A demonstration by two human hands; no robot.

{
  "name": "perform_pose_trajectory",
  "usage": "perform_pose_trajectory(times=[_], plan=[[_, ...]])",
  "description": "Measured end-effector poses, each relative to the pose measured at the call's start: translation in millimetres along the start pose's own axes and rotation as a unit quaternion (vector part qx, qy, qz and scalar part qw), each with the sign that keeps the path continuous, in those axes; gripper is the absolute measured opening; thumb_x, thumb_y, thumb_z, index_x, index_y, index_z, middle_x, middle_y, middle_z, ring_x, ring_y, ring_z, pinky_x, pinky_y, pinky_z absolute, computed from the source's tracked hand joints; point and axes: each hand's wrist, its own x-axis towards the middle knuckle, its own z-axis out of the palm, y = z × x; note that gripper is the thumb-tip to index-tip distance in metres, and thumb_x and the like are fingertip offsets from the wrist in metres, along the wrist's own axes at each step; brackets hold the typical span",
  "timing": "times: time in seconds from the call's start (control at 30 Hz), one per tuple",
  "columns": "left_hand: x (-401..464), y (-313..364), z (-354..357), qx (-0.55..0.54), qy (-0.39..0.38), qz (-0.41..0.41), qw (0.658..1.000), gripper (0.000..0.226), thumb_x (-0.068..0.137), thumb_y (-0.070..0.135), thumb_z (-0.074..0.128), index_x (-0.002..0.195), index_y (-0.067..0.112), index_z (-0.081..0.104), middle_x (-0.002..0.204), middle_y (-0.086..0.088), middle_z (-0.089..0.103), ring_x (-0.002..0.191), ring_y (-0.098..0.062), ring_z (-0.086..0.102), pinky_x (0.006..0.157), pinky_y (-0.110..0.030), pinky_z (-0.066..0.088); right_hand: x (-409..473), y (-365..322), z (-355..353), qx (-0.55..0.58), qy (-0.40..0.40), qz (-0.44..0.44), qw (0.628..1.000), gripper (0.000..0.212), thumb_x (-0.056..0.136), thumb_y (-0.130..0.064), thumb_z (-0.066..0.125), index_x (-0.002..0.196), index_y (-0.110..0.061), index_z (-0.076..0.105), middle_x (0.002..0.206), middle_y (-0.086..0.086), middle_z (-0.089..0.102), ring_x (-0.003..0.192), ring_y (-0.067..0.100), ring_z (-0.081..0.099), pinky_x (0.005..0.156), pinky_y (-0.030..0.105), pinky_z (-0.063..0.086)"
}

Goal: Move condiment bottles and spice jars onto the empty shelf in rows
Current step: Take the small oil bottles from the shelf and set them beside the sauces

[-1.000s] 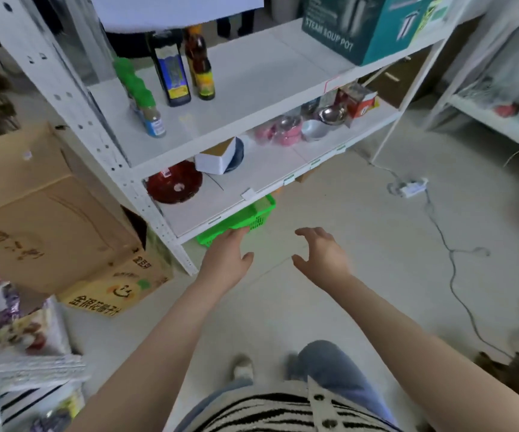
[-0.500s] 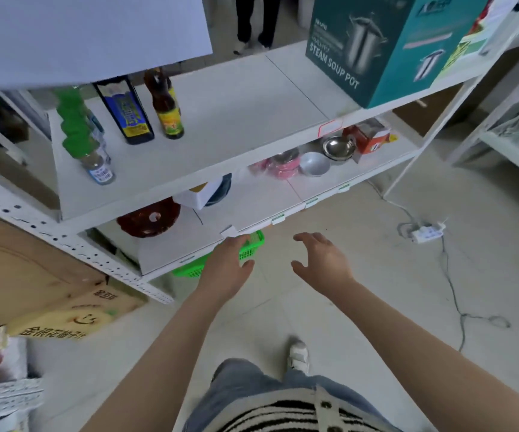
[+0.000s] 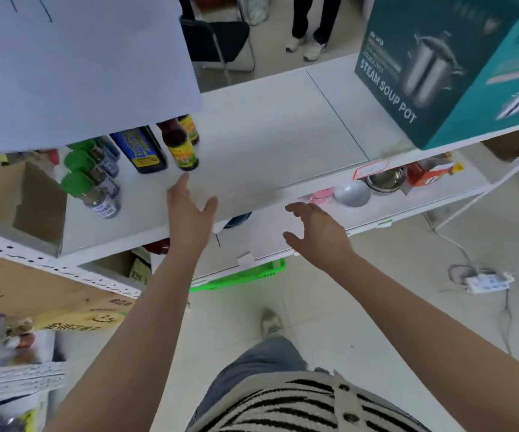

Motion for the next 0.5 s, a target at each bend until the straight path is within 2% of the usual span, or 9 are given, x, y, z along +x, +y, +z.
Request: perform_pose_trajectory(times=[0.07, 0.2, 0.3, 0.4, 0.5], plan=[[33, -1, 7, -0.025, 0.044, -0.022, 0.998, 0.069, 0.088, 0.021, 0.065, 0.146, 0.008, 0.03, 0.144, -0.014, 0.034, 0.131, -0.024, 0.041, 0.109, -0.034, 0.035, 24, 0, -4, 0.001, -0.004, -0.008, 1.0, 0.051, 0.084, -0.031, 0.062, 0.133, -0.025, 0.047, 0.123, 0.001, 0.056, 0.113, 0.021, 0.055, 0.086, 0.034, 0.049], [80, -12, 20, -0.036, 0.095, -0.038, 0.994, 0.07, 0.082, 0.02, 0.066, 0.14, -0.001, 0.034, 0.141, -0.023, 0.038, 0.133, -0.035, 0.038, 0.11, -0.044, 0.034, 61, 2, -11, 0.018, -0.009, -0.022, 1.0, 0.05, 0.084, -0.03, 0.063, 0.132, -0.025, 0.048, 0.122, 0.001, 0.056, 0.111, 0.021, 0.056, 0.083, 0.035, 0.051], [98, -20, 29, -0.045, 0.116, -0.061, 0.99, 0.074, 0.081, 0.024, 0.065, 0.143, 0.001, 0.032, 0.142, -0.018, 0.04, 0.134, -0.03, 0.039, 0.111, -0.044, 0.035, 82, 6, -11, 0.03, -0.023, -0.04, 0.998, 0.049, 0.083, -0.03, 0.063, 0.13, -0.025, 0.05, 0.12, 0.003, 0.057, 0.109, 0.022, 0.058, 0.084, 0.037, 0.051], [104, -20, 38, -0.058, 0.137, -0.074, 0.986, 0.063, 0.086, 0.017, 0.062, 0.141, 0.006, 0.035, 0.14, -0.011, 0.045, 0.129, -0.023, 0.043, 0.108, -0.035, 0.037, 104, 9, -8, 0.034, -0.053, -0.07, 0.996, 0.049, 0.082, -0.03, 0.064, 0.129, -0.025, 0.05, 0.119, 0.003, 0.057, 0.107, 0.022, 0.058, 0.086, 0.039, 0.051], [109, -21, 46, -0.077, 0.165, -0.089, 0.979, 0.054, 0.089, 0.014, 0.059, 0.137, 0.007, 0.036, 0.132, -0.004, 0.05, 0.126, -0.02, 0.045, 0.096, -0.025, 0.038, 125, 11, -9, 0.026, -0.078, -0.104, 0.991, 0.049, 0.083, -0.03, 0.063, 0.129, -0.025, 0.049, 0.12, 0.003, 0.056, 0.107, 0.022, 0.058, 0.086, 0.039, 0.051]])
